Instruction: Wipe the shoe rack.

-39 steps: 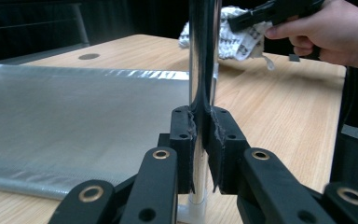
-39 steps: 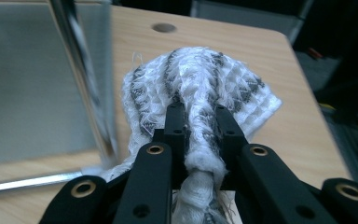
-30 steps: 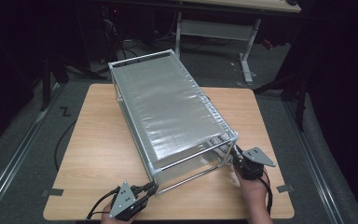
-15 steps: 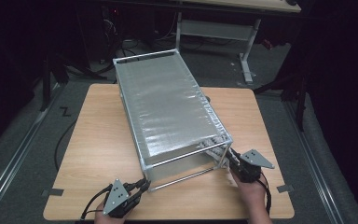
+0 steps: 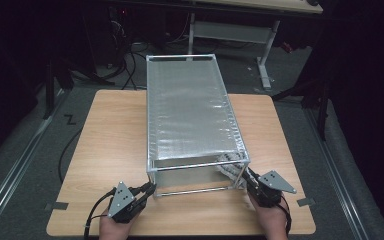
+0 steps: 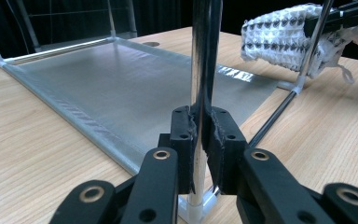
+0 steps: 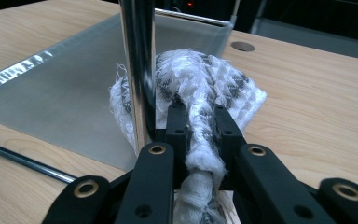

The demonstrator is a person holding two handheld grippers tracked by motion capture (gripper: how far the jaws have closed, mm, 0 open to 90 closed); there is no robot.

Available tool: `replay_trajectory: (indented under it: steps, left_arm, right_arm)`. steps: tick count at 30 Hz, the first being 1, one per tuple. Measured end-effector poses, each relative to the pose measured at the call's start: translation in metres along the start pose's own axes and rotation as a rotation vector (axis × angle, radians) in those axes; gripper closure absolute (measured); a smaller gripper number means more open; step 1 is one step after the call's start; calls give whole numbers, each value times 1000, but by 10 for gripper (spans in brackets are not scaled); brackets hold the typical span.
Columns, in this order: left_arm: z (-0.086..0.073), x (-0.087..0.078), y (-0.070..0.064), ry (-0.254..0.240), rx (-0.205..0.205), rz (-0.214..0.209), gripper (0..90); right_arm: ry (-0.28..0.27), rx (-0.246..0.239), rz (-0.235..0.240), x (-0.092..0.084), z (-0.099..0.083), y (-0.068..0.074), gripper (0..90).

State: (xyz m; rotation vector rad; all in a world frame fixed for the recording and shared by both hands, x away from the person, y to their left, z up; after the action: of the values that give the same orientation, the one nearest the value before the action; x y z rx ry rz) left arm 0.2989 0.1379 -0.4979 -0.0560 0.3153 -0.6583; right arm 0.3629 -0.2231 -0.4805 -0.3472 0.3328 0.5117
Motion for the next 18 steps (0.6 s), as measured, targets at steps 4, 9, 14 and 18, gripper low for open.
replay_trajectory:
  steps: [4, 9, 14, 18]
  left_arm:
    - [1, 0, 1, 17, -1, -12, 809]
    - [3, 0, 2, 32, 5, -30, 808]
    - [2, 1, 2, 19, -3, -34, 808]
    - [2, 1, 3, 17, -6, -44, 807]
  right_arm:
    - [5, 26, -80, -15, 3, -5, 802]
    - [-58, 20, -145, -42, 20, -3, 800]
    - [-119, -3, -134, -61, 35, 7, 800]
    - [-93, -50, -96, -56, 33, 19, 801]
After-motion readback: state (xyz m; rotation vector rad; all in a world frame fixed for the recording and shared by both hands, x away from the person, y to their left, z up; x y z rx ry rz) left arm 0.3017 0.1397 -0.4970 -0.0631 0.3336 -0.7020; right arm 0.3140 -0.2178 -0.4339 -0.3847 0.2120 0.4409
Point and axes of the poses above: each handheld gripper's, and its own axes: x roughly forward along the jaws, z roughly out of its top, y roughly to its left, the point moved 5 cm from there along x, roughly forward along the jaws, and after that the axes turned 10 degrees about -x, right-handed, at the moved point
